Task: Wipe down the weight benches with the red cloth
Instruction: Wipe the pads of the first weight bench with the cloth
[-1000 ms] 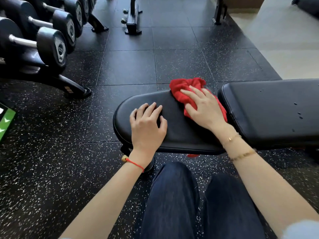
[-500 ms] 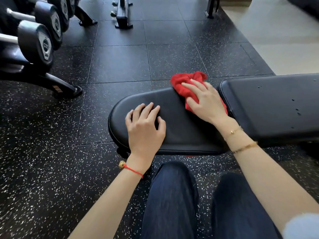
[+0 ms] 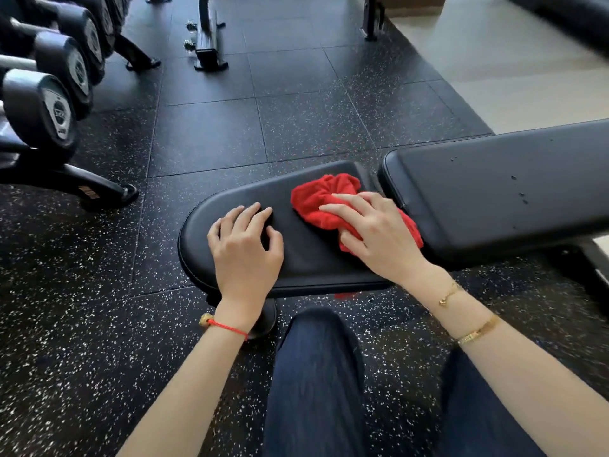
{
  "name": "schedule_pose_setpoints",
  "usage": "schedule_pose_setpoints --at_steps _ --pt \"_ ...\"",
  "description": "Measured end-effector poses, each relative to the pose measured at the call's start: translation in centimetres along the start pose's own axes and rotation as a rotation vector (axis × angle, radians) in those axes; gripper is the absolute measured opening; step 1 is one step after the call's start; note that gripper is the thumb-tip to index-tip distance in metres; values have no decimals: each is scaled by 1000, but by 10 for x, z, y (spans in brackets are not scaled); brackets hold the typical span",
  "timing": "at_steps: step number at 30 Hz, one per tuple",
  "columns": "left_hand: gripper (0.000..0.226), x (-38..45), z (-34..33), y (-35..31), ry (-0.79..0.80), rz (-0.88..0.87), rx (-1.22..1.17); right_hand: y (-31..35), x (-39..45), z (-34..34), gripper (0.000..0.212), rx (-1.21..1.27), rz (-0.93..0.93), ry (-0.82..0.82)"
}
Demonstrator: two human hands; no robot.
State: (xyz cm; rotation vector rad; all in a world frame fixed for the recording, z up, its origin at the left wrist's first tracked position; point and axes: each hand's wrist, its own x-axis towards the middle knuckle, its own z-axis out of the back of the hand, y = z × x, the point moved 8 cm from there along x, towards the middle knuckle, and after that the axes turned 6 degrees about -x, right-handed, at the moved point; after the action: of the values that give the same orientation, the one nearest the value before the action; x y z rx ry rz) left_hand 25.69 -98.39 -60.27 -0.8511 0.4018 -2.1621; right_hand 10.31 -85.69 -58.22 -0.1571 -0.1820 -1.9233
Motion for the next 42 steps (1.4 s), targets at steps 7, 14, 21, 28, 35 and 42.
schedule_pose_setpoints --at_steps 7,14,21,28,35,42 --pt "30 -1 -4 -32 12 9 112 -112 -24 45 47 -109 -148 -138" --pt "39 -15 -75 -162 100 -57 -64 -174 -67 13 49 50 -187 -7" --pt "44 -22 -117 -175 115 -36 130 -236 -28 -1 54 64 -228 98" --pt "37 -22 -117 -176 106 -24 157 -188 -32 -6 55 95 33 109" --pt "39 -27 -118 -179 148 -13 182 -245 -50 -2 54 96 -15 79" --pt "45 -22 -116 -184 132 -10 204 -230 11 -12 57 71 -43 191"
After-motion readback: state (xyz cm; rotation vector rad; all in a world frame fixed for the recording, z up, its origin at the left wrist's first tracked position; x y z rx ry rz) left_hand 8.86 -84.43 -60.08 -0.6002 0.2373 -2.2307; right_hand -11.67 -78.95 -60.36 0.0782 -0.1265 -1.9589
